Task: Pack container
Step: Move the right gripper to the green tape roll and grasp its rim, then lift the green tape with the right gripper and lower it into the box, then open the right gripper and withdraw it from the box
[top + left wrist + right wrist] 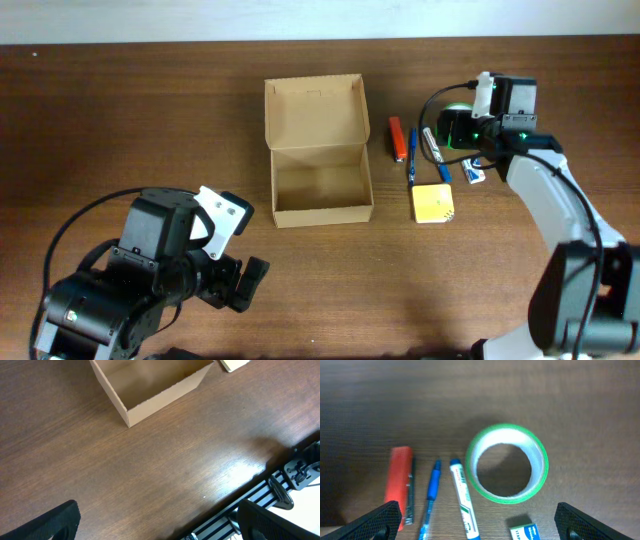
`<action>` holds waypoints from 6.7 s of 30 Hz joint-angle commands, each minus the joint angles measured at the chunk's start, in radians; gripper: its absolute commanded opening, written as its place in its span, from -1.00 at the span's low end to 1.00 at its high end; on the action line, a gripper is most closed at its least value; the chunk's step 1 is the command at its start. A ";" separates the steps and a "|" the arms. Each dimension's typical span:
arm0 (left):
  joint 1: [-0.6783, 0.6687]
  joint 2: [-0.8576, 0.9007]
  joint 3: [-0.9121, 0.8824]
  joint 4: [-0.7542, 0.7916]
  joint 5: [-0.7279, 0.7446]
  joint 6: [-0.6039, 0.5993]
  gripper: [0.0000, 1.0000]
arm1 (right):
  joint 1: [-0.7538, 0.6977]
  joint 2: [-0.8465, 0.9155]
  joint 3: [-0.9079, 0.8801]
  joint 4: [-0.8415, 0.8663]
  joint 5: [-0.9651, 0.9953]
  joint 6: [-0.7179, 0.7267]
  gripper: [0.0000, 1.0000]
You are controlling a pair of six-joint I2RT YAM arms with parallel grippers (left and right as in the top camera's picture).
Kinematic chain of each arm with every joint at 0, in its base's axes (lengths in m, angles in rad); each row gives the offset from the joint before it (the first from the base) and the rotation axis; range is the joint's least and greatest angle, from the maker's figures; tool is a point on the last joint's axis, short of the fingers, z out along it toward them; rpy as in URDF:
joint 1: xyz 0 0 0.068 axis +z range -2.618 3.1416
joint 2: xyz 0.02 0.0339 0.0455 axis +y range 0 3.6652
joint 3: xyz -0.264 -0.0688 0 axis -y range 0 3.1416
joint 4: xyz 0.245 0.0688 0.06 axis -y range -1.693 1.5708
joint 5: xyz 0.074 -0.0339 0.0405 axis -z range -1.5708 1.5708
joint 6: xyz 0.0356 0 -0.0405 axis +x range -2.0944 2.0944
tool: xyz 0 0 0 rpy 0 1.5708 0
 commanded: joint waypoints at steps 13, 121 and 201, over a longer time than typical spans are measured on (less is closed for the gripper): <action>0.002 -0.006 0.003 0.000 0.014 0.020 0.99 | -0.132 0.179 0.069 0.046 -0.043 0.069 0.90; 0.002 -0.006 0.003 0.000 0.014 0.019 0.99 | 0.633 0.386 0.893 -0.941 0.037 0.276 -0.93; 0.002 -0.006 0.003 0.000 0.014 0.019 0.99 | 0.362 0.117 0.734 -0.979 0.101 0.285 -0.18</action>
